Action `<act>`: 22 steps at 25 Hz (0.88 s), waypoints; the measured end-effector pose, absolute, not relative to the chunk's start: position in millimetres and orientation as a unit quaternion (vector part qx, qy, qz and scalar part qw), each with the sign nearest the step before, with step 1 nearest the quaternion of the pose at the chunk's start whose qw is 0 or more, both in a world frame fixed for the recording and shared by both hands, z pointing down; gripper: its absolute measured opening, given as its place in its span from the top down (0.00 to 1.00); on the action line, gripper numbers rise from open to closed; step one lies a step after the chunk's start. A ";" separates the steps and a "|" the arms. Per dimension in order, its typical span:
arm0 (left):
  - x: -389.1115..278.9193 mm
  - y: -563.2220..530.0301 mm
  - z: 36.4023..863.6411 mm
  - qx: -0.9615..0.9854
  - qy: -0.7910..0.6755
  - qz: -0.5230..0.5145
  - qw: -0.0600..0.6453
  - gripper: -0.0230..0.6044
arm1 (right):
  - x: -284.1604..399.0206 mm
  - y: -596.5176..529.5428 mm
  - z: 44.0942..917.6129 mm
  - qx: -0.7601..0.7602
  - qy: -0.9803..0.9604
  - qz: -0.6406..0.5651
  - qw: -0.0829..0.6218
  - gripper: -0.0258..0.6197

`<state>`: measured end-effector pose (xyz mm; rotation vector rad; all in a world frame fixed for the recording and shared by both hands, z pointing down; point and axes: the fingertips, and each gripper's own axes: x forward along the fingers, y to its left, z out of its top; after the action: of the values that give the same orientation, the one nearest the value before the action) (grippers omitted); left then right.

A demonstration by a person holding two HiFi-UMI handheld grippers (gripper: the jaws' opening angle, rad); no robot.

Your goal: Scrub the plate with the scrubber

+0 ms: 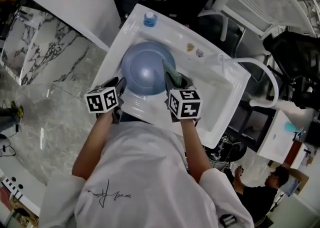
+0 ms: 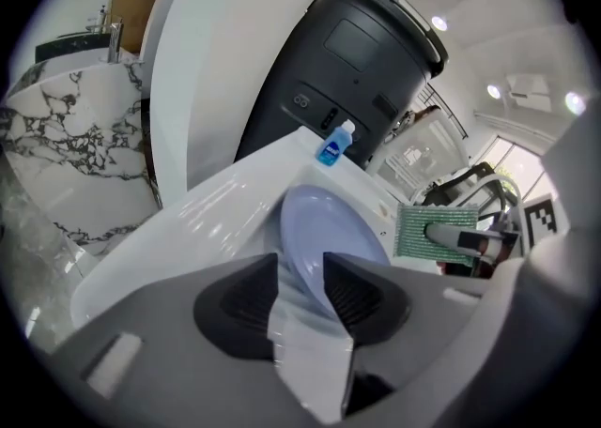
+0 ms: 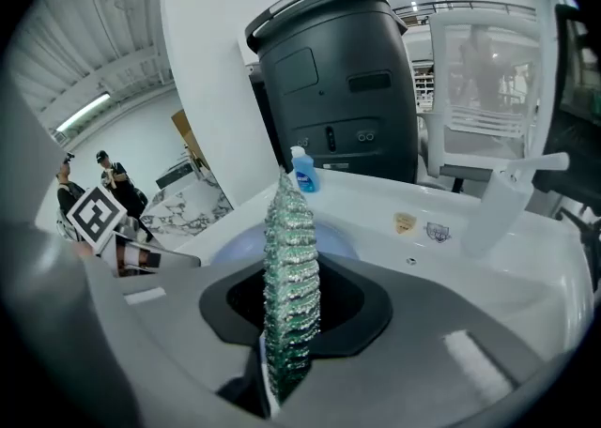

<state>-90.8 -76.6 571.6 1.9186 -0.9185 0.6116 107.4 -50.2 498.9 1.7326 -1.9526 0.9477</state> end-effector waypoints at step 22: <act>-83.0 -97.4 605.9 0.738 -0.397 0.290 0.463 0.76 | 139.8 -109.2 583.6 0.670 -0.550 0.398 0.299 0.87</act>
<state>-83.0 -97.4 605.9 1.8135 -0.9764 0.7137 139.8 -109.2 583.6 1.7804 -1.4615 1.0557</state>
